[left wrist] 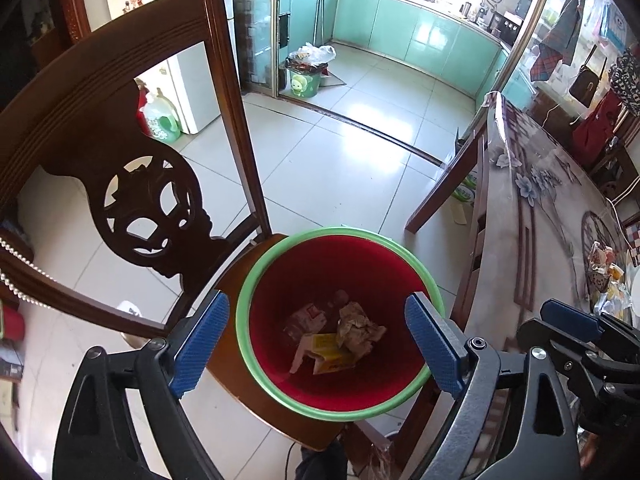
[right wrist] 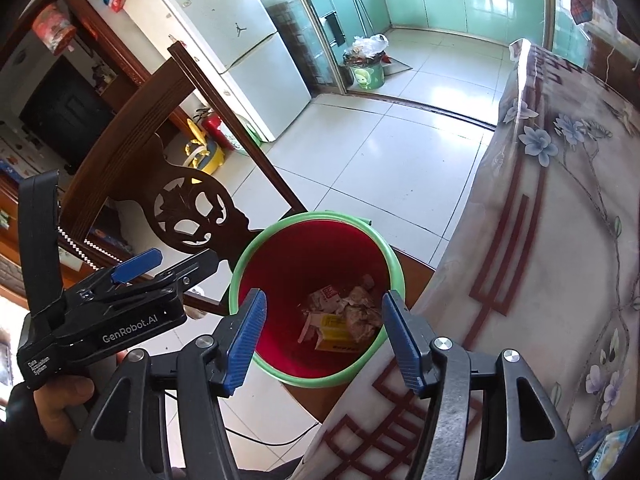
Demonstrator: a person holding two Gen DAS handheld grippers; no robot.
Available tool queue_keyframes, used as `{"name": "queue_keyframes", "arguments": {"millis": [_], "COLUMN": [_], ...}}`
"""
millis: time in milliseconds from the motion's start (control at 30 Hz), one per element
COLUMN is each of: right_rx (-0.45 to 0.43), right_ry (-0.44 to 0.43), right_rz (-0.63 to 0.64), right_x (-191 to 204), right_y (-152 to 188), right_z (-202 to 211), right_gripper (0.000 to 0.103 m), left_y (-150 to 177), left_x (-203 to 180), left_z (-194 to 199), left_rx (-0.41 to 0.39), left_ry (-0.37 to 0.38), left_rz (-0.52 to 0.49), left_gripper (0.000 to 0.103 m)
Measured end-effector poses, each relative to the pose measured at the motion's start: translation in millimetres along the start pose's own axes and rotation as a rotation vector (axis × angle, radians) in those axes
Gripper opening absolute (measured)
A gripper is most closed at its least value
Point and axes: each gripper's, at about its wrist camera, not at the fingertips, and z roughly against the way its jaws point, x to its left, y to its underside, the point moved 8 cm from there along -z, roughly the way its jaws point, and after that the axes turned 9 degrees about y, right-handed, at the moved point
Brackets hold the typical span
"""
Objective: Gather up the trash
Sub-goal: 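Open both tools to drop the pack and paper into the bin, then grasp the paper cup with the left tool while the right tool grasps crumpled foil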
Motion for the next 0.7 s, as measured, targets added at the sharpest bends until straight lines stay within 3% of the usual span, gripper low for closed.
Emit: {"name": "queue_keyframes", "arguments": {"millis": [267, 400, 567, 700], "right_rx": [-0.038, -0.062, -0.094, -0.115], "right_ry": [0.003, 0.022, 0.099, 0.255], "right_rz": [-0.017, -0.044, -0.126, -0.244], "right_x": [-27.5, -60.3, -137.6, -235.8], "right_y": [19.6, 37.7, 75.1, 113.4], "right_z": [35.2, 62.8, 114.1, 158.2], "right_gripper": [0.059, 0.059, 0.059, 0.061], "left_y": [12.6, 25.6, 51.7, 83.0], "left_x": [-41.5, -87.7, -162.6, -228.0], "left_z": [9.7, 13.6, 17.1, 17.9], "left_rx": [-0.008, -0.004, 0.012, 0.054], "left_ry": [0.011, 0.046, 0.117, 0.192], "left_rz": [-0.048, -0.109, -0.199, -0.275], "left_gripper": [0.090, 0.090, 0.090, 0.090]}}
